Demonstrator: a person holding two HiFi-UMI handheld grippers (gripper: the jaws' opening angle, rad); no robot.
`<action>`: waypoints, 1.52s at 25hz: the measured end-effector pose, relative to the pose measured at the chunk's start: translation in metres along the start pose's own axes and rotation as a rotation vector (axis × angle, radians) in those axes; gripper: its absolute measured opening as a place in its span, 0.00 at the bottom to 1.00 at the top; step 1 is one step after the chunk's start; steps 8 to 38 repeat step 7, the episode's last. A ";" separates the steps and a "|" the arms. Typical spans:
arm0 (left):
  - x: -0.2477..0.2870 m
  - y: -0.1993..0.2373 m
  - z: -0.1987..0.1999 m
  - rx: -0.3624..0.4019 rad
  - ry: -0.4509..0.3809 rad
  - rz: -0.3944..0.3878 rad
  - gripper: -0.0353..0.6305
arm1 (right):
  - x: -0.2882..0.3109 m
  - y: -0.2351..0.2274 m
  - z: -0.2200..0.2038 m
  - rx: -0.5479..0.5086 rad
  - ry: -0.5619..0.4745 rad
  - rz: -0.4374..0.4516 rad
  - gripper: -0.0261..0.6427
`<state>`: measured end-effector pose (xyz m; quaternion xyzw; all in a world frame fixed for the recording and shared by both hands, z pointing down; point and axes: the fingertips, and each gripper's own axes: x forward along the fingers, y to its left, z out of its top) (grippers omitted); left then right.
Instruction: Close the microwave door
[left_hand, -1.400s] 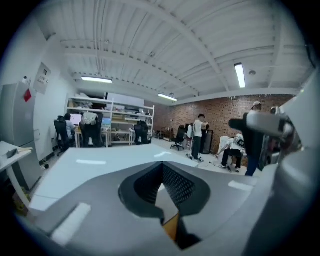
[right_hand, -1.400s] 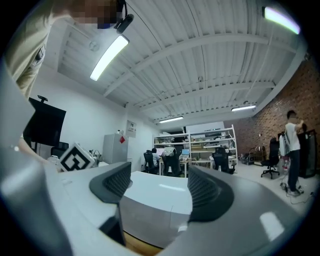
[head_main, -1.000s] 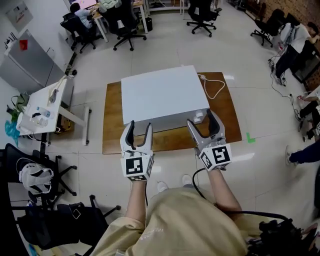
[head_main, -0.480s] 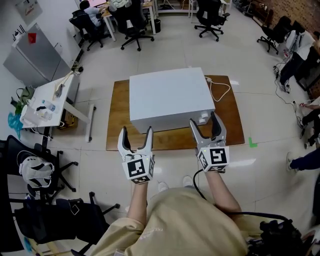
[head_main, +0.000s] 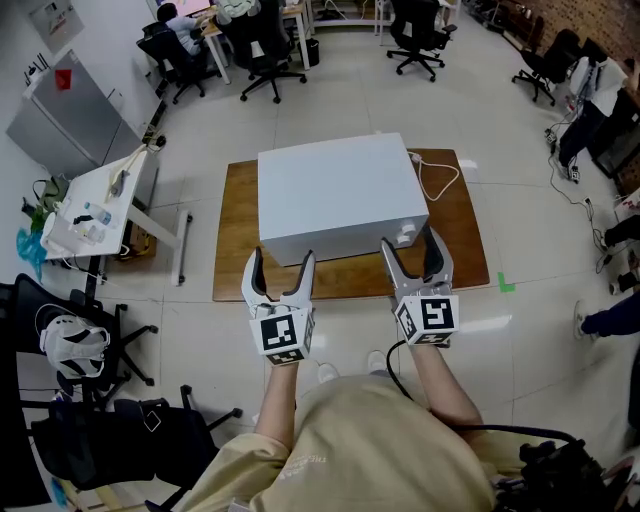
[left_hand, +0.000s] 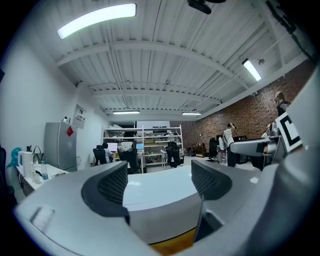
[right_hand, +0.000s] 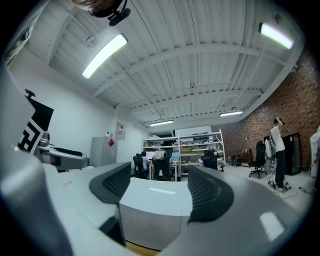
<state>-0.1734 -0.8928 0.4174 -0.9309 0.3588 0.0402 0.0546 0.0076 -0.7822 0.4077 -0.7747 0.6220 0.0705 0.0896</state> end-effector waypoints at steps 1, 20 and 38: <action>0.001 -0.001 -0.001 -0.001 0.005 -0.002 0.62 | -0.001 -0.001 0.001 0.000 0.001 -0.002 0.56; 0.004 -0.006 -0.017 -0.026 0.046 -0.015 0.62 | -0.005 -0.007 0.003 0.002 0.010 -0.013 0.56; 0.004 -0.006 -0.017 -0.026 0.046 -0.015 0.62 | -0.005 -0.007 0.003 0.002 0.010 -0.013 0.56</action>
